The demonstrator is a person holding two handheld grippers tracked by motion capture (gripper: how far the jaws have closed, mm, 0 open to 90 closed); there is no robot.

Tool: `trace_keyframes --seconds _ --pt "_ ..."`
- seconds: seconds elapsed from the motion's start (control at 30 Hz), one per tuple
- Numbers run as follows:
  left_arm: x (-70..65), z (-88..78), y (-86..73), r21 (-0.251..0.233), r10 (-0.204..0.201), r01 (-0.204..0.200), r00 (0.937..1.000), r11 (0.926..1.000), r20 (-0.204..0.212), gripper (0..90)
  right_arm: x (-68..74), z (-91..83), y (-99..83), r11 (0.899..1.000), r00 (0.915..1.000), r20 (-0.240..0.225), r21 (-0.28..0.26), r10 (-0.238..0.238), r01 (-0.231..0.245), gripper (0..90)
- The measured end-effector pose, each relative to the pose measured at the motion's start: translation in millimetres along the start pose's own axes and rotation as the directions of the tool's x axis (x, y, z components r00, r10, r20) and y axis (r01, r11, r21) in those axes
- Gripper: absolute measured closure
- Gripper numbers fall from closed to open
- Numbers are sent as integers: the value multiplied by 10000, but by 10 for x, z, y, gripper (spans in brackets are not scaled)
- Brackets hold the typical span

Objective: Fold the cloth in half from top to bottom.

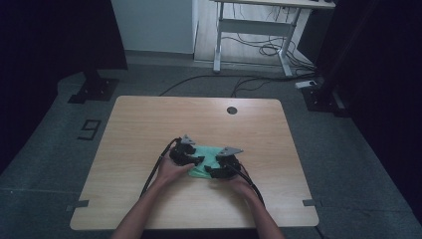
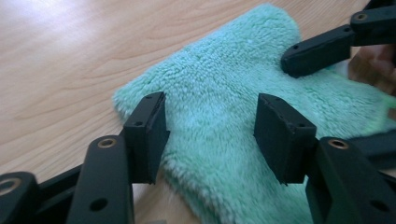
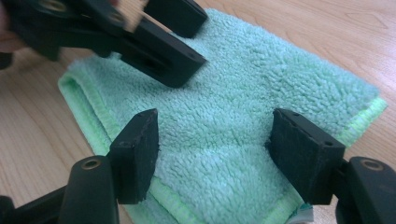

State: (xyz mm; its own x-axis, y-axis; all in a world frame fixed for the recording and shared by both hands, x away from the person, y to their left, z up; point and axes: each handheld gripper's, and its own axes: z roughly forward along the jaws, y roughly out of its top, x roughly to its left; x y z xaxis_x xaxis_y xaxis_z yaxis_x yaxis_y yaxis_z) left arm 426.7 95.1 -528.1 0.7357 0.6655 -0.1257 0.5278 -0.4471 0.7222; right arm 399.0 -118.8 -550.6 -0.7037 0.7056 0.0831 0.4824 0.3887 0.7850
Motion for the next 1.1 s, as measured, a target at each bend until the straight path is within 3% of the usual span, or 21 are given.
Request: trace_keyframes --seconds 0.07,0.13,0.23,0.37,0.53,0.67,0.9,1.0,1.1 --pt "-43 -109 -32 -169 80 -77 9998 9998 169 431 32 -43 -7 9999 9999 115 -100 -35 36 318" --pt "-109 -185 -82 36 430 -430 9989 9991 187 428 60 -89 -31 9999 9998 151 -88 -143 144 318" --pt "-150 -168 -156 551 697 -706 9974 9960 187 430 61 -146 -68 10000 9994 356 -57 -43 45 318" --pt "-156 -99 -221 891 664 -690 9973 9936 319 435 73 -189 -118 9999 9993 357 118 -66 61 318" --pt "-112 -51 -220 653 506 -525 9983 9965 297 447 31 -149 -127 9998 9994 337 168 -78 73 321" --pt "-50 8 -185 370 82 -89 9998 9993 190 463 -70 -96 -77 9999 9993 375 128 15 -20 335" --pt "-52 57 -110 559 28 -27 10000 9984 -11 458 -223 -54 -20 9995 9992 267 90 292 -295 342" --pt "-76 7 -113 387 101 -93 9997 9992 -204 429 -204 -93 -44 9996 9996 189 -206 204 -200 320" --pt "-112 -93 -118 7 101 -101 9996 9999 -254 419 -158 -202 -57 9961 9998 35 -861 184 -181 312"
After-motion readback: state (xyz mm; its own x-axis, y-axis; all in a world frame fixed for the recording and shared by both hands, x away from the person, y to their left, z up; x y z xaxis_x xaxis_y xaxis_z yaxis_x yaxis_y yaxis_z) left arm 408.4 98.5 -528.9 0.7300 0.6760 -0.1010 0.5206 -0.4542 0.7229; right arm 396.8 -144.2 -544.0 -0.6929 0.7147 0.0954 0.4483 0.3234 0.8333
